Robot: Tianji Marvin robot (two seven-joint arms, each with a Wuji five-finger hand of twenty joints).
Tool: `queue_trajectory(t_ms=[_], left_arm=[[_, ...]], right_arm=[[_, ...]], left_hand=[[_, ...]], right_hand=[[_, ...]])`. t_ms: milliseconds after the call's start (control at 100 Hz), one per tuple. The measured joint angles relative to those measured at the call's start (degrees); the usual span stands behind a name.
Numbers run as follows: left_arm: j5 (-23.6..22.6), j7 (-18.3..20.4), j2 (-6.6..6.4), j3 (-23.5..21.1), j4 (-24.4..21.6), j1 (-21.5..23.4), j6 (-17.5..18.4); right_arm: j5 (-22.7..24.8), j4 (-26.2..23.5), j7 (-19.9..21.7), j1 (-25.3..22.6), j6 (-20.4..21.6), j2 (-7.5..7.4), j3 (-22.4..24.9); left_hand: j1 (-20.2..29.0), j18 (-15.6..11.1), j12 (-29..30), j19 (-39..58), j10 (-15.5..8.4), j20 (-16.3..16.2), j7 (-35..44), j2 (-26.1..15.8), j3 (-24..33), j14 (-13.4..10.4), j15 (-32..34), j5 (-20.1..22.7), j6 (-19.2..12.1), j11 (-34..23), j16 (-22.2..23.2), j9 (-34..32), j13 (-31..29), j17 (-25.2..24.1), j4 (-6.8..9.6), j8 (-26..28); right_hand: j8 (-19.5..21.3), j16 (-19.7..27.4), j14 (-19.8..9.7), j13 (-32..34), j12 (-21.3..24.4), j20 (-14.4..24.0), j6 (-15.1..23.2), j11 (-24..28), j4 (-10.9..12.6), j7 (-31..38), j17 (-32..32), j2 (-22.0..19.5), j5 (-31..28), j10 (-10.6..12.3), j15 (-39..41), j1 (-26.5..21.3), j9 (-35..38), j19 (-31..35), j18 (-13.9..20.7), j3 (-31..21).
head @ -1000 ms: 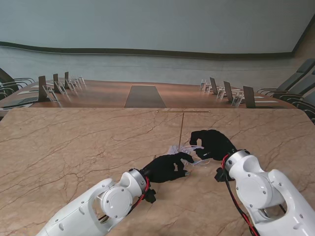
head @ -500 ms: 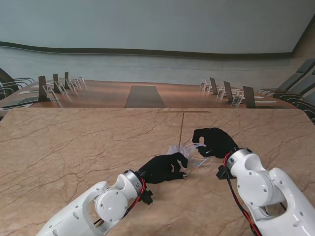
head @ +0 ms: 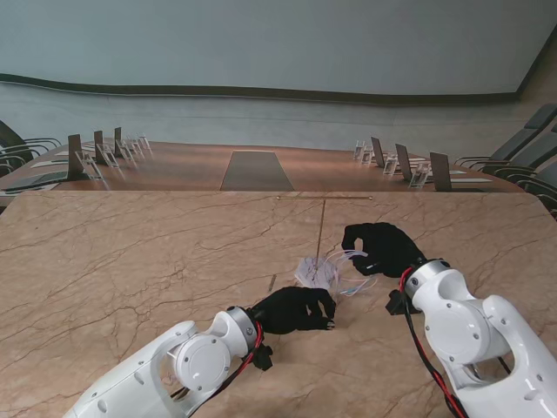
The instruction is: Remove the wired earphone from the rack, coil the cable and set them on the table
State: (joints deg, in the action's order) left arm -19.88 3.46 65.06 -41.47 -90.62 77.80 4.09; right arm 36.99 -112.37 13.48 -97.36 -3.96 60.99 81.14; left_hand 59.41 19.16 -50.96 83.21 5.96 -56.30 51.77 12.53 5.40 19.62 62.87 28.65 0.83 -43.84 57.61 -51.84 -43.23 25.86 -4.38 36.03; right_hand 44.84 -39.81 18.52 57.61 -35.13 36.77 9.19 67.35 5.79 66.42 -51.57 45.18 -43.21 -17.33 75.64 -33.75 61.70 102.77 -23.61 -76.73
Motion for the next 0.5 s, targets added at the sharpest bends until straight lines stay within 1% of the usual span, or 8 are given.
queue_trajectory(t_ms=[130, 240, 310, 330, 360, 390, 430, 500], left_arm=[[0.5, 0.4, 0.17, 0.8, 0.2, -0.8, -1.1], [1.1, 0.4, 0.42, 0.8, 0.5, -1.0, -1.3], [1.2, 0.4, 0.48, 0.8, 0.5, -1.0, -1.3], [1.2, 0.4, 0.48, 0.8, 0.5, -1.0, -1.3], [1.2, 0.4, 0.48, 0.8, 0.5, -1.0, -1.2], [1.2, 0.5, 0.48, 0.8, 0.5, -1.0, -1.2], [1.0, 0.6, 0.45, 0.6, 0.4, -0.8, -1.2], [-0.5, 0.8, 0.39, -0.3, 0.0, -0.2, -1.1]], right_arm=[[-0.2, -0.3, 0.3, -0.2, 0.3, -0.03, 0.2], [-0.2, -0.6, 0.6, -0.5, 0.3, -0.08, 0.2], [-0.2, -0.6, 0.6, -0.6, 0.3, -0.12, 0.0], [-0.2, -0.6, 0.6, -0.6, 0.2, -0.13, 0.0], [-0.1, -0.6, 0.6, -0.5, 0.1, -0.14, -0.2], [-0.1, -0.5, 0.6, -0.5, 0.0, -0.14, -0.3], [0.0, -0.3, 0.5, -0.3, -0.1, -0.14, -0.6], [0.0, 0.1, 0.4, 0.2, -0.5, -0.14, -0.9]], left_hand=[[0.1, 0.0, 1.3, 0.0, 0.5, 0.6, -2.4, 0.0, -0.5, 0.3, -1.4, 0.1, 1.2, 1.5, -0.9, 0.0, 0.5, -0.9, 0.00, -1.4], [0.1, 0.0, 2.0, -0.1, 0.7, 0.7, -3.0, -0.1, -0.6, 0.3, -2.1, 0.1, 1.3, 2.5, -1.0, 0.1, 0.8, -1.6, 0.00, -1.9], [0.1, 0.1, 2.6, -0.1, 0.7, 0.8, -3.1, -0.9, -1.2, 0.6, -2.4, 0.1, 1.3, 2.7, -1.5, 0.1, 0.8, -1.6, 0.00, -1.9], [0.1, 0.4, 2.6, -0.1, 0.7, 0.8, -3.1, -0.9, -1.2, 0.8, -2.4, 0.9, 1.3, 2.7, -1.6, -0.1, 0.8, -1.6, 0.00, -2.3], [0.1, 0.6, 2.6, -0.1, 0.7, 0.8, -3.1, -0.9, -1.3, 0.9, -2.4, 2.3, 1.3, 3.0, -1.6, -1.4, 0.9, -1.6, 0.00, -1.6], [0.1, 0.6, 2.6, -0.1, 0.7, 0.8, -2.7, -0.9, -1.7, 0.9, -2.4, 2.3, 1.3, 3.0, -1.7, -0.7, 0.9, -1.5, 0.00, -1.2], [0.1, 0.6, 2.7, -0.2, 0.7, 0.8, -1.9, -0.9, -1.9, 0.9, -2.4, 2.4, 0.9, 2.5, -1.8, -1.9, 0.8, -1.2, 0.00, -0.5], [0.1, 0.6, 2.7, -0.2, 0.7, 0.8, -0.7, -0.9, -1.9, 0.9, -2.4, 2.4, 0.3, 2.4, -1.8, -2.0, 0.8, -1.2, 0.00, 0.1]], right_hand=[[0.0, 0.0, 0.0, 0.0, 0.0, 0.0, -0.1, 0.0, 0.0, 0.0, 0.0, 0.0, 0.0, 0.0, 0.0, 0.0, 0.0, 0.0, -0.1, 0.0], [0.0, 0.0, 0.1, 0.0, 0.0, 0.0, -0.1, 0.0, 0.0, 0.0, 0.0, 0.0, 0.0, -0.1, 0.0, 0.0, 0.0, 0.1, -0.2, 0.0], [0.0, 0.0, 0.2, 0.0, 0.0, 0.0, -0.1, 0.0, 0.0, 0.0, 0.0, 0.0, 0.0, -0.2, 0.0, 0.0, 0.0, 0.1, -0.2, 0.0], [0.0, 0.0, 0.2, 0.0, 0.0, 0.0, -0.1, 0.0, 0.0, 0.0, 0.0, 0.0, 0.0, -0.2, 0.0, 0.0, 0.0, 0.1, -0.2, 0.0], [0.0, 0.0, 0.2, 0.0, 0.0, 0.0, -0.1, 0.0, 0.0, 0.0, 0.0, 0.0, 0.0, -0.2, 0.0, 0.0, 0.0, 0.1, -0.3, 0.0], [0.0, 0.0, 0.2, 0.0, 0.0, 0.0, -0.1, 0.0, 0.0, 0.0, 0.0, 0.0, 0.0, -0.2, 0.0, 0.0, 0.0, 0.1, -0.3, 0.0], [0.0, 0.0, 0.2, 0.0, 0.0, 0.0, -0.2, 0.0, 0.0, 0.0, 0.0, 0.0, 0.0, -0.2, 0.0, 0.0, 0.0, 0.1, -0.3, 0.0], [0.0, 0.0, 0.2, 0.0, 0.0, 0.0, -0.2, 0.0, 0.0, 0.0, 0.0, 0.0, 0.0, -0.2, 0.0, 0.0, 0.0, 0.1, -0.3, 0.0]])
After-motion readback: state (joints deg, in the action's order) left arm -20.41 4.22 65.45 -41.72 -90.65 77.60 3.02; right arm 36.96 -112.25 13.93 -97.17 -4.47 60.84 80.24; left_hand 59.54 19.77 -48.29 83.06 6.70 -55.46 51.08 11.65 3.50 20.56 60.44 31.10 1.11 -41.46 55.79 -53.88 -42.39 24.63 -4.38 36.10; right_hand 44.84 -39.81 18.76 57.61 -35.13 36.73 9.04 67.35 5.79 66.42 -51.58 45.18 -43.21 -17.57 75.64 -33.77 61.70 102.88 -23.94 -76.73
